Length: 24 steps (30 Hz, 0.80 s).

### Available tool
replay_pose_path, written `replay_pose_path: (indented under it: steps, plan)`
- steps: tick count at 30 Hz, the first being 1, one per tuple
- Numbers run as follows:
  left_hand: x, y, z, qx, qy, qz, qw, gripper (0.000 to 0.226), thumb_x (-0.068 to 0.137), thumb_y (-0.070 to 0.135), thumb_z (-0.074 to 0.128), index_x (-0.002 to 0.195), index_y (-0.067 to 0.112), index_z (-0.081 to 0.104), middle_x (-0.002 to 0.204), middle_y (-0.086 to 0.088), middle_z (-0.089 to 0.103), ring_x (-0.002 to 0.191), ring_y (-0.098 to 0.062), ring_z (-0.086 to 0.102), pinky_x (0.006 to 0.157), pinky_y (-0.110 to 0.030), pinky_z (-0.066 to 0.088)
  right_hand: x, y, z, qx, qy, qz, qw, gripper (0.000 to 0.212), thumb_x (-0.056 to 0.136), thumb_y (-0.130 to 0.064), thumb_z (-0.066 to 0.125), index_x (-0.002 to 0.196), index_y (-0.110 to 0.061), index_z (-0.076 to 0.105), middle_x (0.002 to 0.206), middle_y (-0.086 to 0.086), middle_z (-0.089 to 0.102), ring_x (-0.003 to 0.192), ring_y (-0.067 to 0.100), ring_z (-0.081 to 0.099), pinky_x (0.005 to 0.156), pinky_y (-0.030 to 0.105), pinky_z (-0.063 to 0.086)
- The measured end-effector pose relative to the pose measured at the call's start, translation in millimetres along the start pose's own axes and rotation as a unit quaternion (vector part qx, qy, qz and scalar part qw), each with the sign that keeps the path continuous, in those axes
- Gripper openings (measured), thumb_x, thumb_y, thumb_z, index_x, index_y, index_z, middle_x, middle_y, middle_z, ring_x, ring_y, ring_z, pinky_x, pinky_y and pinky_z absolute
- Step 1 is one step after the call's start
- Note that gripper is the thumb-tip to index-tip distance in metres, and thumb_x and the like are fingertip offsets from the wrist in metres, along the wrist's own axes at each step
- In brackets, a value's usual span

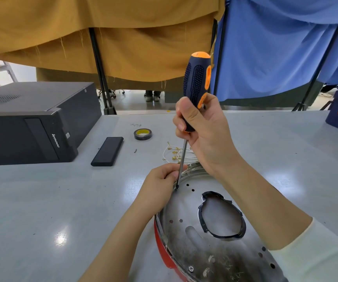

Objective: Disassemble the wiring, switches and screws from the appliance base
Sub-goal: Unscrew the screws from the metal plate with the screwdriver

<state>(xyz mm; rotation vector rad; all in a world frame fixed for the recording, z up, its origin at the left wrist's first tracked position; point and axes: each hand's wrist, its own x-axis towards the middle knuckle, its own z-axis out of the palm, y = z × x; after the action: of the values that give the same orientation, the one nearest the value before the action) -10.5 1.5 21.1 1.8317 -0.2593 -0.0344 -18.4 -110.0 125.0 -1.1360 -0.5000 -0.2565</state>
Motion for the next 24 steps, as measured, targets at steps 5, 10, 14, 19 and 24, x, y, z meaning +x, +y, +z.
replay_pose_path:
  steps: [5,10,14,19,24]
  plan:
    - [0.5,1.0,0.5,-0.002,-0.001,-0.003,1.000,0.037,0.098,0.012,0.046,0.092,0.041,0.068,0.098,0.022,0.068,0.085,0.016,0.058,0.066,0.002,0.039,-0.9,2.1,-2.8,0.060,0.021,-0.017,0.998,0.010,0.096,-0.018,0.047,0.091,-0.011,0.041,0.078,0.004,0.056,0.060,0.016,0.046,0.051,0.024,0.033]
    - [0.4,2.4,0.4,0.005,0.000,0.003,1.000,0.039,0.098,0.011,0.045,0.090,0.042,0.067,0.097,0.024,0.067,0.086,0.019,0.057,0.064,0.003,0.038,-0.6,2.2,-4.6,0.063,0.009,-0.008,0.998,0.019,0.097,-0.027,0.041,0.101,-0.009,0.045,0.082,0.005,0.057,0.065,0.015,0.050,0.054,0.024,0.037]
    - [0.5,1.9,0.6,0.009,0.001,0.000,1.000,0.036,0.098,0.012,0.045,0.095,0.039,0.069,0.097,0.019,0.069,0.087,0.013,0.059,0.065,0.002,0.039,-1.6,3.9,-1.9,0.045,-0.005,0.008,0.999,0.026,0.096,-0.032,0.037,0.106,-0.010,0.047,0.079,0.001,0.055,0.065,0.012,0.046,0.053,0.022,0.034]
    - [0.3,1.5,0.4,0.010,0.003,0.000,1.000,0.035,0.098,0.012,0.045,0.099,0.036,0.070,0.098,0.016,0.070,0.088,0.008,0.061,0.065,0.001,0.040,-0.8,5.3,0.0,0.001,0.019,0.009,1.000,0.035,0.085,-0.029,0.056,0.108,-0.012,0.037,0.074,-0.003,0.048,0.061,0.012,0.040,0.049,0.023,0.029]
    - [0.4,1.1,0.5,0.011,0.004,0.001,1.000,0.038,0.098,0.011,0.045,0.092,0.042,0.067,0.096,0.020,0.069,0.084,0.014,0.059,0.065,0.003,0.038,-1.2,10.3,-0.6,0.007,-0.005,-0.019,1.000,0.016,0.092,-0.028,0.046,0.099,-0.015,0.042,0.069,-0.005,0.058,0.064,0.013,0.049,0.055,0.024,0.039]
